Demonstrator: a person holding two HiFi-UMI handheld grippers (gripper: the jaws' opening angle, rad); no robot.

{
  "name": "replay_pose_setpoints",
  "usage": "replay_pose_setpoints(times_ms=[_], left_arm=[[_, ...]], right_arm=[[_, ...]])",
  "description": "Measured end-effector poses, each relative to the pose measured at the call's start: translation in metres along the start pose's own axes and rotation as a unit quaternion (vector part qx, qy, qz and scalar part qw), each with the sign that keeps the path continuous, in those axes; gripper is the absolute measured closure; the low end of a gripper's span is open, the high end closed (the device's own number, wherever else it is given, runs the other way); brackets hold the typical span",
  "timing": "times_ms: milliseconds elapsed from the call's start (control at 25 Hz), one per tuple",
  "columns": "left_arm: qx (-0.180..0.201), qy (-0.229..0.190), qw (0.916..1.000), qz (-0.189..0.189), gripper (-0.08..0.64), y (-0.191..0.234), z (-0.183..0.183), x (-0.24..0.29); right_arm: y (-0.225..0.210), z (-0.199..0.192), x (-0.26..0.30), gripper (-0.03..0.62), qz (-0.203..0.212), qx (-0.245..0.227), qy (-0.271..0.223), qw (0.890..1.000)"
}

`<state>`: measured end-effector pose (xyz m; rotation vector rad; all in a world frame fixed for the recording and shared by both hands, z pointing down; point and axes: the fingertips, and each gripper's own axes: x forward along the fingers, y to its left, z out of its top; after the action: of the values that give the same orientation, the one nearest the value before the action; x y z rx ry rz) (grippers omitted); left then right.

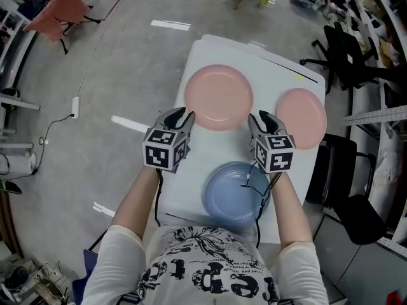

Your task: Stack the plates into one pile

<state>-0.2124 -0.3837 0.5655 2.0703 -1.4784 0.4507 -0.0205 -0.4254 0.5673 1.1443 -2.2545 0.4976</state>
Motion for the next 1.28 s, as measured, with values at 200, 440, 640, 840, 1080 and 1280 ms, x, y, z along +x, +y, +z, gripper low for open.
replay_pose_setpoints(times_ms=[200,440,640,840,1080,1280], left_arm=[[-0.034,0.052,0.9981,-0.004,0.407,0.038,-0.004,0.036],[-0.067,0.109,0.9918,-0.004,0.393,0.073,-0.009,0.076],[-0.097,0.148,0.9841,-0.014,0.391,0.086,-0.022,0.104],[-0.111,0.175,0.978,-0.028,0.425,0.094,-0.032,0.12],[-0.126,0.171,0.9756,-0.054,0.486,0.086,-0.03,0.122],[-0.118,0.173,0.9762,-0.058,0.488,0.085,-0.032,0.121]], right_arm=[[-0.02,-0.01,0.04,0.468,-0.018,0.018,0.047,0.999],[-0.04,-0.018,0.072,0.468,-0.036,0.071,0.08,0.994],[-0.05,-0.028,0.095,0.467,-0.05,0.081,0.122,0.988],[-0.051,-0.043,0.113,0.466,-0.054,0.092,0.166,0.98],[-0.05,-0.043,0.115,0.528,-0.063,0.122,0.166,0.977],[-0.048,-0.043,0.113,0.531,-0.061,0.122,0.166,0.977]])
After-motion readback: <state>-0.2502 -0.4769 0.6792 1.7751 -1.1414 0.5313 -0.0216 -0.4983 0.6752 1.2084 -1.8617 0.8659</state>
